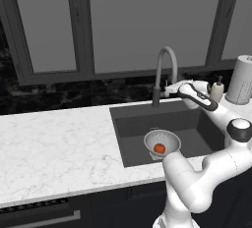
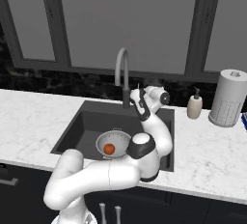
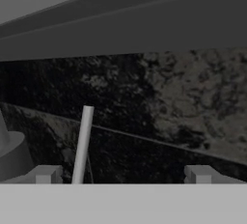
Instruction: Put the colander in the sink, put the orange in the colander, and turn on the sink faucet and pour water over the colander.
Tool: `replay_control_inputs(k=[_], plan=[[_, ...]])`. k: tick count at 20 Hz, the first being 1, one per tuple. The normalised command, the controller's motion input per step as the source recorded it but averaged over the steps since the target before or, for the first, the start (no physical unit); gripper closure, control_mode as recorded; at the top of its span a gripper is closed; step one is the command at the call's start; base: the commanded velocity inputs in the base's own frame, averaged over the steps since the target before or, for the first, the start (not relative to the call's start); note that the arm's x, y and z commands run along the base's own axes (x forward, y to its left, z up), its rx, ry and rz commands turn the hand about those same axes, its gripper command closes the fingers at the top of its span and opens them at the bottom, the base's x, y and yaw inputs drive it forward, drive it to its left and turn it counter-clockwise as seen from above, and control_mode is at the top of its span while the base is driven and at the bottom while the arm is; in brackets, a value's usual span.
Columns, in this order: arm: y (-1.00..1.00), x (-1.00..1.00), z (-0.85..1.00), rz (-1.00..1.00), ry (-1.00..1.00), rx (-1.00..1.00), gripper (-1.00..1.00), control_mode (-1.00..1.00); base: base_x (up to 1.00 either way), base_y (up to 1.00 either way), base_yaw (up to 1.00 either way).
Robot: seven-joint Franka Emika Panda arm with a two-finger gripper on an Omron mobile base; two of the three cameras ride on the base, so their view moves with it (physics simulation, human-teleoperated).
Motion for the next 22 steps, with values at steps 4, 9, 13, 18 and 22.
replay_control_inputs(k=[4, 9, 13, 18, 22], plan=[[0.0, 0.0, 0.02, 0.0, 0.0, 0.0, -1.0, -1.0, 0.0, 0.0, 0.0], [0.0, 0.0, 0.05, 0.0, 0.0, 0.0, -1.0, -1.0, 0.0, 0.0, 0.0], [0.0, 0.0, 0.01, 0.0, 0.0, 0.0, -1.0, -1.0, 0.0, 0.0, 0.0], [0.0, 0.0, 0.0, 0.0, 0.0, 0.0, -1.0, -1.0, 0.0, 0.0, 0.0], [0.0, 0.16, 0.0, 0.0, 0.01, 0.0, -1.0, -1.0, 0.0, 0.0, 0.0]])
